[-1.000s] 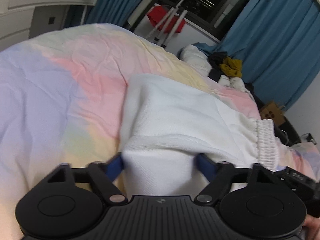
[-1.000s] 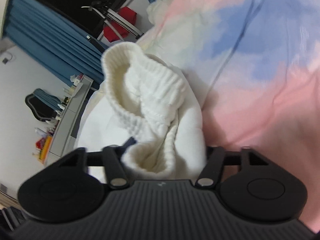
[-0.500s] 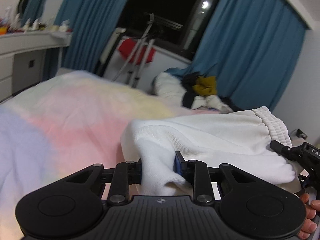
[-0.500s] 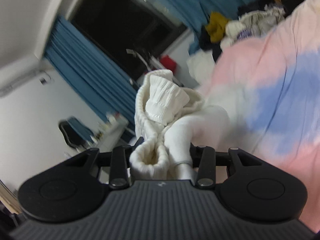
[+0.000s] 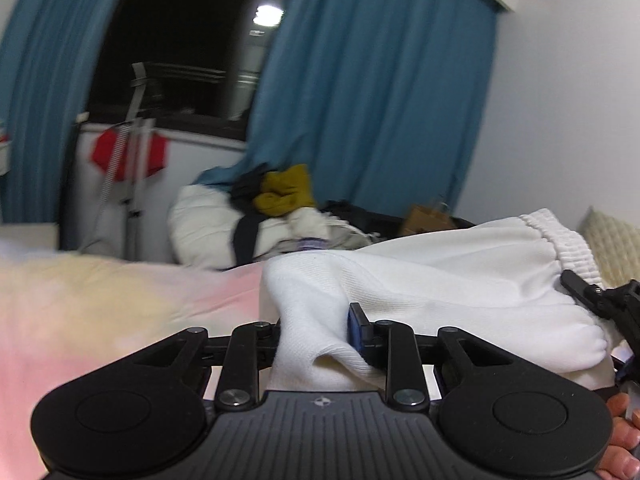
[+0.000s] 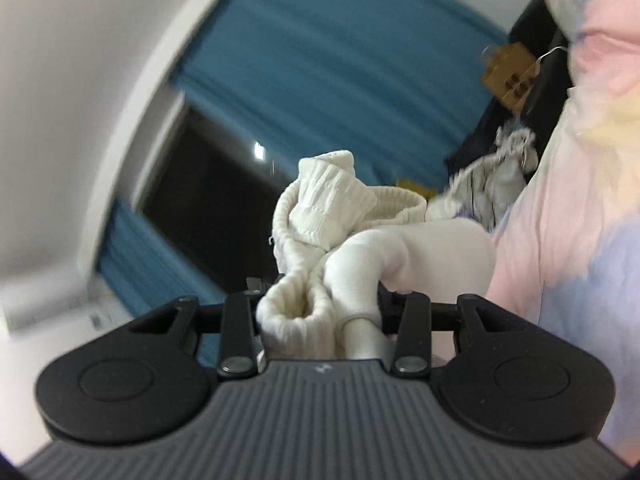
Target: Fold clothes
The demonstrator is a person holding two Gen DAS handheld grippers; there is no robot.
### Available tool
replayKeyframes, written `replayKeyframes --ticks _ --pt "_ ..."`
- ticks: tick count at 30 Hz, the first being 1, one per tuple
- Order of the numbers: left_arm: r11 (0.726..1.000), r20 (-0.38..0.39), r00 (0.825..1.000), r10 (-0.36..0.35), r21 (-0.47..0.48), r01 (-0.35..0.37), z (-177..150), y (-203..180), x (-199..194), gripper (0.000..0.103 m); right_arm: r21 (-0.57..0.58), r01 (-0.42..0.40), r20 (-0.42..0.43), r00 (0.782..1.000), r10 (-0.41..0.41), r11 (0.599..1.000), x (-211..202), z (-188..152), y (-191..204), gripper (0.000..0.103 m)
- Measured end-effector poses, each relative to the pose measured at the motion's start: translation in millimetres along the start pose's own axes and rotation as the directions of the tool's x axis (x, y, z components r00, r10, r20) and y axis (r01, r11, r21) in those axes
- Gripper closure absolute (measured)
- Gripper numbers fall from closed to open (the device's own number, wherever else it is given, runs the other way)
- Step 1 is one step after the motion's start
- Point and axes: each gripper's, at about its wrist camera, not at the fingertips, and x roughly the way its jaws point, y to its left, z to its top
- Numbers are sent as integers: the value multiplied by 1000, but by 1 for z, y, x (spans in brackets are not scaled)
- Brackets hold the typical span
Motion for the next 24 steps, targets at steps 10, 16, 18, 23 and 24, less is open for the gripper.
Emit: replayKeyframes --ticks 10,16,18,23,24 --pt "986 -62 995 -79 143 87 -71 -58 148 74 132 191 163 964 -211 973 7 -1 -134 61" --pt "972 -176 981 -86 201 121 -119 -64 169 63 332 373 98 900 -425 866 -9 -25 -191 57" --pt "972 -201 977 -73 207 115 -129 -60 168 59 340 401 72 891 -449 851 -14 -28 -198 53" --pt "976 -242 969 -49 194 98 -132 -47 149 51 355 419 14 892 -452 836 -25 -33 -210 48" --pt "977 -247 968 -48 192 98 -127 -44 143 51 364 425 4 889 -457 829 -26 -32 -208 47"
